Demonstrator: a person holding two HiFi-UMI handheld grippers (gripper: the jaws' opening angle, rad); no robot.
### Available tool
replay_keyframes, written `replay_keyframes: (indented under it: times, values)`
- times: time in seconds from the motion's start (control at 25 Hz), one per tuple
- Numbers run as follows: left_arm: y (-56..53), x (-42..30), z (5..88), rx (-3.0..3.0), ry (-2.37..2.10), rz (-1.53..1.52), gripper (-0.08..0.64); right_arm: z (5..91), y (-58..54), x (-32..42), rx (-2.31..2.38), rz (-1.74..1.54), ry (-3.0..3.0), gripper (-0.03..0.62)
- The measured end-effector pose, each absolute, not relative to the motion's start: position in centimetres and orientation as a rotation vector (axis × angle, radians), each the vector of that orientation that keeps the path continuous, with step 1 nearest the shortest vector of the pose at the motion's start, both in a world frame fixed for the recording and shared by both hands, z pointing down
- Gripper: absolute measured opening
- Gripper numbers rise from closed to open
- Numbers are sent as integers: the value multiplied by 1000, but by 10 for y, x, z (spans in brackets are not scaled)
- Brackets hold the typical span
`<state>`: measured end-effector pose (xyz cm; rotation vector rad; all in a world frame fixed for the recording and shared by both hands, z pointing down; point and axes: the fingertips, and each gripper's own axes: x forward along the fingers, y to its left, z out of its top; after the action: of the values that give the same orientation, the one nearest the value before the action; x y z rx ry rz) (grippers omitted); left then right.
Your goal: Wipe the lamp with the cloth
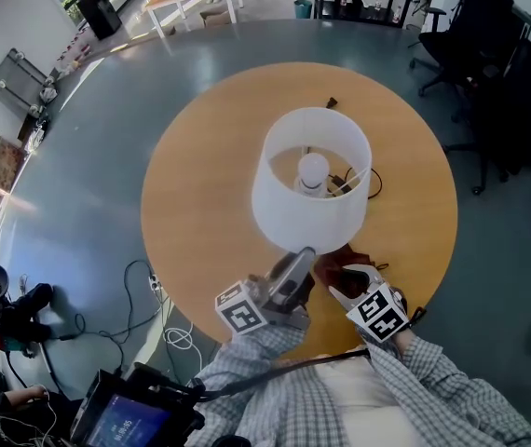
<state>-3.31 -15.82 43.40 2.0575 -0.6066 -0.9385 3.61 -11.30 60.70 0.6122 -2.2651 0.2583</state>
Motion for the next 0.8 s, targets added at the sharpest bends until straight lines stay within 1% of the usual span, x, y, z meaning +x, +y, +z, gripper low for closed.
replay_keyframes:
  times: [0.16, 0.4, 0.44, 0.48, 0.52, 0.64, 0.8]
  values:
    - [-140, -47, 436, 2048, -607, -932, 103, 634, -104, 9, 545, 199, -2186, 248]
    - [-131, -51, 435, 2032, -619, -942, 103, 656, -111, 6, 534, 146, -2120, 249]
    - [-132, -51, 435, 2032, -622, -943, 103, 655, -114, 8, 545, 150, -2125, 213]
    - [-132, -51, 435, 2032, -625, -944, 103, 654, -116, 10, 559, 162, -2132, 160]
    - [-132, -51, 435, 2032, -627, -945, 103, 653, -118, 12, 571, 182, -2142, 134]
    - [-132, -50, 435, 2033, -634, -952, 103, 647, -123, 22, 616, 257, -2169, 101]
    - [-132, -51, 438, 2028, -655, -966, 103, 632, -129, 52, 720, 390, -2232, 92]
